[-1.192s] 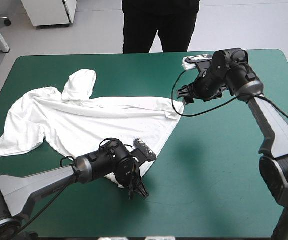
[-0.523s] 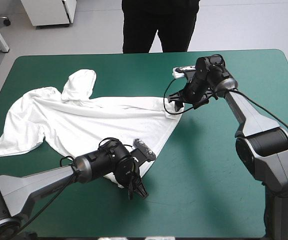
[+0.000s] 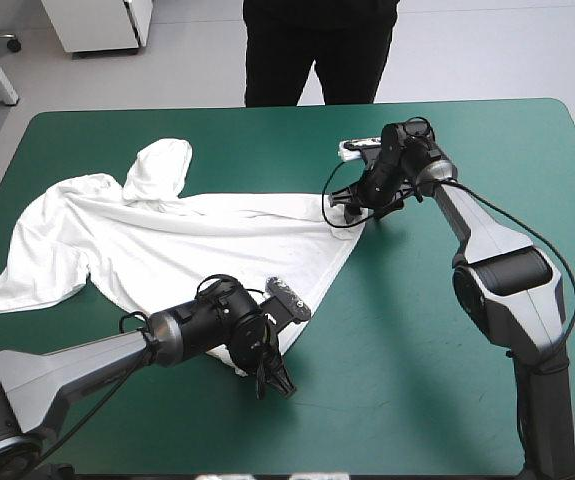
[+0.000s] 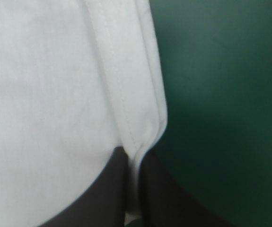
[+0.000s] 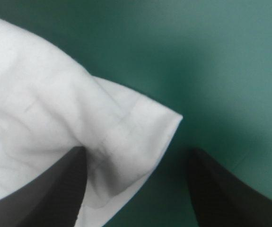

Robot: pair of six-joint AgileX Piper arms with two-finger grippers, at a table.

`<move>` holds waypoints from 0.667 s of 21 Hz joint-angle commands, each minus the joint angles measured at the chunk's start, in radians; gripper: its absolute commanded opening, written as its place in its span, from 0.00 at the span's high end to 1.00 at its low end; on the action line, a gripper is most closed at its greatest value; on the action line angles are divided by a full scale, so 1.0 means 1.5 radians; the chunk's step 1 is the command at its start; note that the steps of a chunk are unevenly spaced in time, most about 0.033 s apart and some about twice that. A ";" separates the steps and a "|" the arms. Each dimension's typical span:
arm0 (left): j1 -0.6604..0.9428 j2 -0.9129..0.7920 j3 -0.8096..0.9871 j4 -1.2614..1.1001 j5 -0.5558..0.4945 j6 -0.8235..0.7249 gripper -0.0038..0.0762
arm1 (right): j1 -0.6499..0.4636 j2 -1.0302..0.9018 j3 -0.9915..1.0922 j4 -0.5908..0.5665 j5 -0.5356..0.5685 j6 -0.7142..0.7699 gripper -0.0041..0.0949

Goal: Fold the cloth

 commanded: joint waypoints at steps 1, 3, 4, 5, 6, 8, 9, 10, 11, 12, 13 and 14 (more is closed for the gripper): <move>-0.008 0.022 0.022 -0.116 -0.021 -0.006 0.96 | 0.015 0.003 -0.023 0.037 -0.016 -0.015 0.63; -0.008 0.022 0.022 -0.116 -0.021 -0.006 0.96 | 0.025 0.004 -0.023 0.037 -0.010 -0.023 0.87; -0.008 0.022 0.022 -0.116 -0.021 -0.009 0.96 | 0.026 0.004 -0.023 0.035 -0.007 -0.023 0.95; -0.008 0.022 0.022 -0.116 -0.019 -0.012 0.96 | 0.027 0.004 -0.029 0.033 0.006 -0.020 0.97; -0.008 0.022 0.020 -0.114 -0.013 -0.015 0.96 | 0.027 0.004 -0.036 0.029 0.014 -0.017 0.98; -0.002 0.010 0.012 -0.093 0.011 -0.043 0.96 | 0.025 -0.007 -0.068 0.018 0.041 -0.006 0.98; 0.002 0.003 0.007 -0.074 0.020 -0.053 0.96 | 0.024 -0.015 -0.076 0.015 0.047 0.000 0.98; 0.007 -0.008 0.001 -0.052 0.032 -0.067 0.96 | 0.024 -0.028 -0.087 0.009 0.047 0.000 0.98; 0.019 -0.031 -0.013 -0.005 0.058 -0.097 0.96 | 0.024 -0.054 -0.101 0.003 0.048 0.004 0.98; 0.028 -0.047 -0.024 0.021 0.077 -0.106 0.96 | 0.024 -0.071 -0.106 0.003 0.048 0.004 0.98; 0.049 -0.075 -0.047 0.061 0.107 -0.113 0.96 | 0.024 -0.105 -0.111 0.005 0.048 0.004 0.98; 0.064 -0.092 -0.063 0.078 0.122 -0.115 0.96 | 0.024 -0.125 -0.111 0.005 0.048 0.004 0.98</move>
